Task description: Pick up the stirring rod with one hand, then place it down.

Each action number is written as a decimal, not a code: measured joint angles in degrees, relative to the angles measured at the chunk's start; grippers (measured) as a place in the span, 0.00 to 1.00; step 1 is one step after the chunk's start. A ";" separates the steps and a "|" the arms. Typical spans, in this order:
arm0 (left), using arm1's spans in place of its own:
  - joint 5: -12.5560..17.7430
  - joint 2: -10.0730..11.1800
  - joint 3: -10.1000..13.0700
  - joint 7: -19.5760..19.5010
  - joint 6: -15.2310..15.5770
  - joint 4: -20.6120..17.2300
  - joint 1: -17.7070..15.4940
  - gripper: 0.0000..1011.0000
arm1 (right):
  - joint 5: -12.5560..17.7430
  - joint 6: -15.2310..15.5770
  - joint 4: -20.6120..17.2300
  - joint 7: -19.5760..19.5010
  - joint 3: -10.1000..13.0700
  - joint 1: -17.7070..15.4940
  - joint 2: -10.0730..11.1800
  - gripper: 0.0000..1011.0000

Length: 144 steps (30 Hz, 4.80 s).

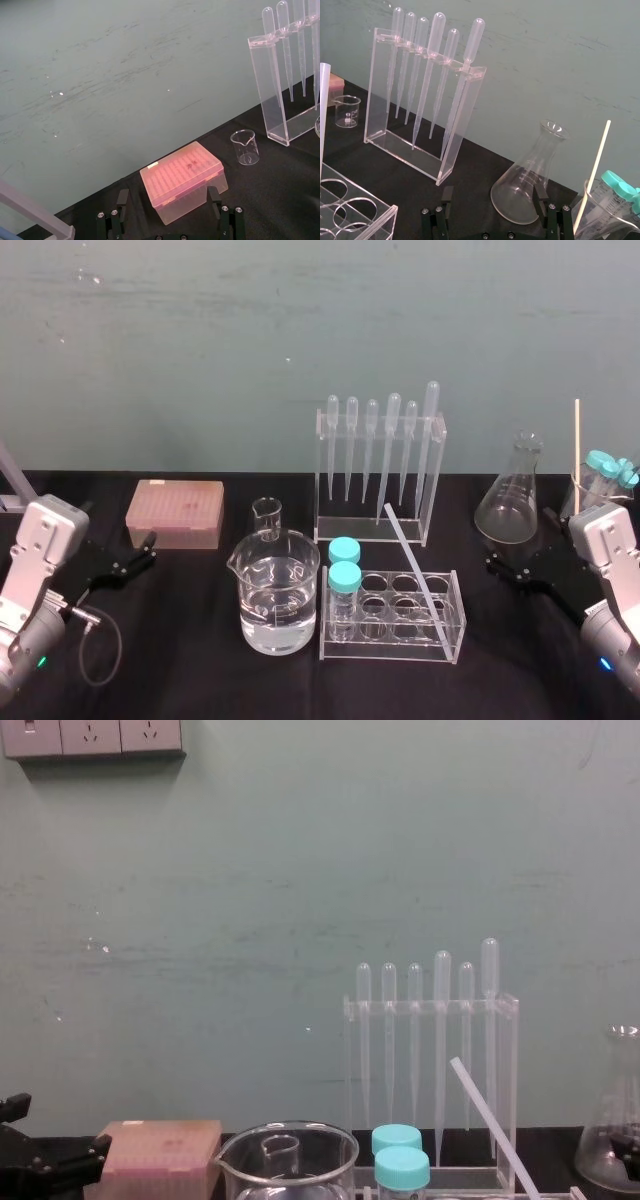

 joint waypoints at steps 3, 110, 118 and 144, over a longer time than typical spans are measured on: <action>0.00 0.00 0.00 0.00 0.00 0.00 0.00 0.99 | 0.00 0.00 0.00 0.00 0.00 0.00 0.00 0.99; 0.00 0.00 0.00 0.00 0.00 0.00 0.00 0.99 | 22.00 3.12 9.23 39.17 -2.21 10.68 -5.60 0.99; 0.00 0.00 0.00 0.00 0.00 0.00 0.00 0.99 | 22.62 5.55 11.61 40.08 -1.71 11.98 -7.04 0.99; 0.00 0.00 0.00 0.00 0.00 0.00 0.00 0.99 | 22.58 5.55 11.50 40.05 -1.72 11.92 -6.95 0.79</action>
